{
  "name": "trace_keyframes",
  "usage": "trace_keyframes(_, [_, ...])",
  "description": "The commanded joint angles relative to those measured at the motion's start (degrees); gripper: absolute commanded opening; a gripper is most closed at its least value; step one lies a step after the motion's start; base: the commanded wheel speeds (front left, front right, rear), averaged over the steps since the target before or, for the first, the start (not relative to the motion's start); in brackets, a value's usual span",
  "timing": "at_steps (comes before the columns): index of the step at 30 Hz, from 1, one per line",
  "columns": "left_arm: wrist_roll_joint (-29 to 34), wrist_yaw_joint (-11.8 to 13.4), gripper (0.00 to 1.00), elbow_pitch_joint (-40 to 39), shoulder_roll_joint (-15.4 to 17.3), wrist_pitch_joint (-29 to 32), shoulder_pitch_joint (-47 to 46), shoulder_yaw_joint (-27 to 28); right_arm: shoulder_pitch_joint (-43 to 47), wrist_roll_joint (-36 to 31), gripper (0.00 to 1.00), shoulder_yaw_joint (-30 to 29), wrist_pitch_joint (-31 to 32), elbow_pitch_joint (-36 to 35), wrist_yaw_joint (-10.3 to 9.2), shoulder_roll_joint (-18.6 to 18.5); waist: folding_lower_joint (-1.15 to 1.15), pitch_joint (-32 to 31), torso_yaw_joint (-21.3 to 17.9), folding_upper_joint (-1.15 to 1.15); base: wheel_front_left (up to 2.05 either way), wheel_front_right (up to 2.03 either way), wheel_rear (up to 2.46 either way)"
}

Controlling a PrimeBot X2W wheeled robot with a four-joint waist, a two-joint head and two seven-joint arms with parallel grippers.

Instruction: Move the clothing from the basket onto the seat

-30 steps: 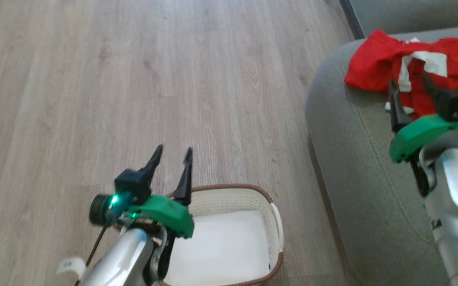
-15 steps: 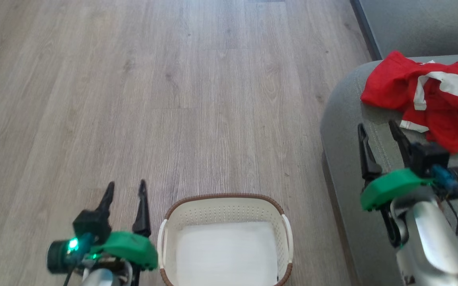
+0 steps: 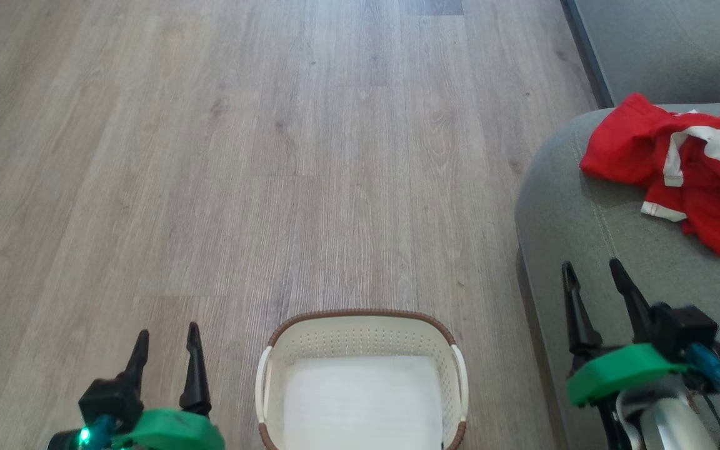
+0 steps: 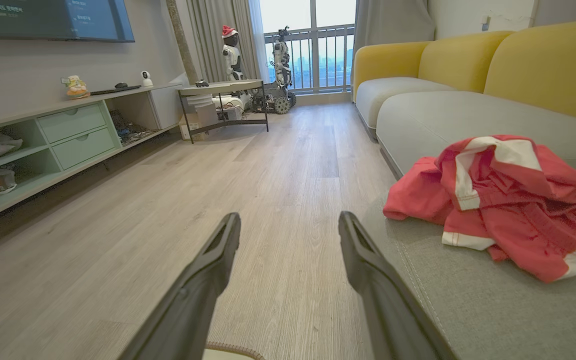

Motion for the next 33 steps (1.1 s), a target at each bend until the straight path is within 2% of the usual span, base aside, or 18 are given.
trace_keyframes(1, [0.43,-0.43,1.0,-2.29,0.29,-0.56,-1.38,3.08,-0.64,1.21,1.0,1.26,-0.53,-3.07,-0.02,0.21,0.0,0.0,0.17,0.0,0.0,0.0,0.0])
trace_keyframes(14, [1.75,-2.32,1.0,-3.29,-0.98,-0.56,1.41,5.29,3.81,0.52,1.0,1.67,-0.15,-7.41,-0.02,0.22,0.0,0.19,0.09,0.0,0.0,0.0,0.0])
trace_keyframes(33, [3.05,-3.19,1.0,-2.34,-1.42,-0.56,1.27,5.22,4.37,0.83,1.0,1.59,0.08,-7.05,-0.02,0.22,0.0,0.13,0.05,0.0,0.0,0.0,0.0])
